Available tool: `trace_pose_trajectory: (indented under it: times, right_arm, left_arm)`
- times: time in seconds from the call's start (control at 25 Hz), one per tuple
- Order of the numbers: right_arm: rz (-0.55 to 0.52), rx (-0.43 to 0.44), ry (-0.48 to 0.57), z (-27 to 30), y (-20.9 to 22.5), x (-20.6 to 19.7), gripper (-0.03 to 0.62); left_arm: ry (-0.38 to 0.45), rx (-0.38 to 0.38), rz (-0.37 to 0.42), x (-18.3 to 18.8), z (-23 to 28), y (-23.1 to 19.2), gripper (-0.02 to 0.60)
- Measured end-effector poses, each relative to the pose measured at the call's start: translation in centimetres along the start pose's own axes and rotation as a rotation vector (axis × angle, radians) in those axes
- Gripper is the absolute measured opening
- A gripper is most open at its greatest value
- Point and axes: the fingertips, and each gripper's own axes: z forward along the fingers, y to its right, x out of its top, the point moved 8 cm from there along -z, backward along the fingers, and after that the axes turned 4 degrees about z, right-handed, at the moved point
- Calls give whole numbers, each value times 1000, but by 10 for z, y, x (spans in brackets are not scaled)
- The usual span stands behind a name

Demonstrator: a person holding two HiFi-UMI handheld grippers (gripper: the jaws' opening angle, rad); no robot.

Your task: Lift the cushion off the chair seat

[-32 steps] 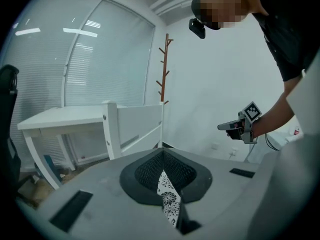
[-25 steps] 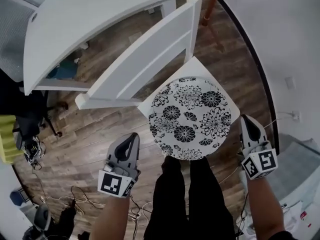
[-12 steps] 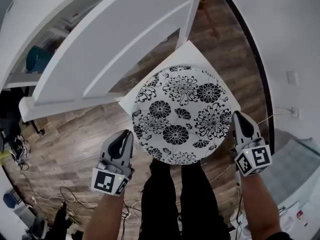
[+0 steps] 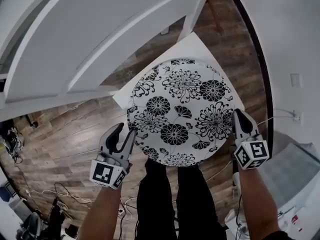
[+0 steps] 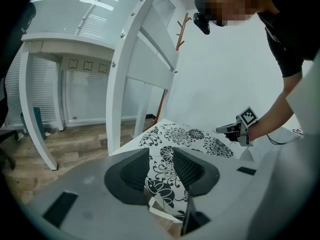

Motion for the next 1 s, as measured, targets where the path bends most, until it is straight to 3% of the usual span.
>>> trace_pose_trajectory:
  times: [0.2, 0.24, 0.32, 0.4, 0.64, 0.96, 1.0]
  right_arm:
    - [11, -6, -28, 8, 10, -14, 16]
    - [25, 5, -37, 10, 12, -17, 42]
    - [67, 33, -60, 14, 14, -22, 210]
    - [96, 52, -83, 18, 16, -26, 255]
    - [121, 48, -131, 26, 23, -38, 273]
    - [114, 27, -186, 39, 19, -44, 270]
    - [114, 34, -194, 39, 17, -43, 242]
  left_arm:
    - [-27, 0, -29, -17, 10, 2, 161]
    - [-34, -4, -36, -20, 12, 2, 170]
    - [-50, -12, -47, -26, 15, 4, 181]
    - [-67, -11, -59, -32, 16, 4, 190]
    - [-131, 5, -121, -52, 20, 2, 232]
    - [-173, 9, -183, -61, 29, -1, 225]
    - [-178, 12, -172, -59, 28, -3, 203]
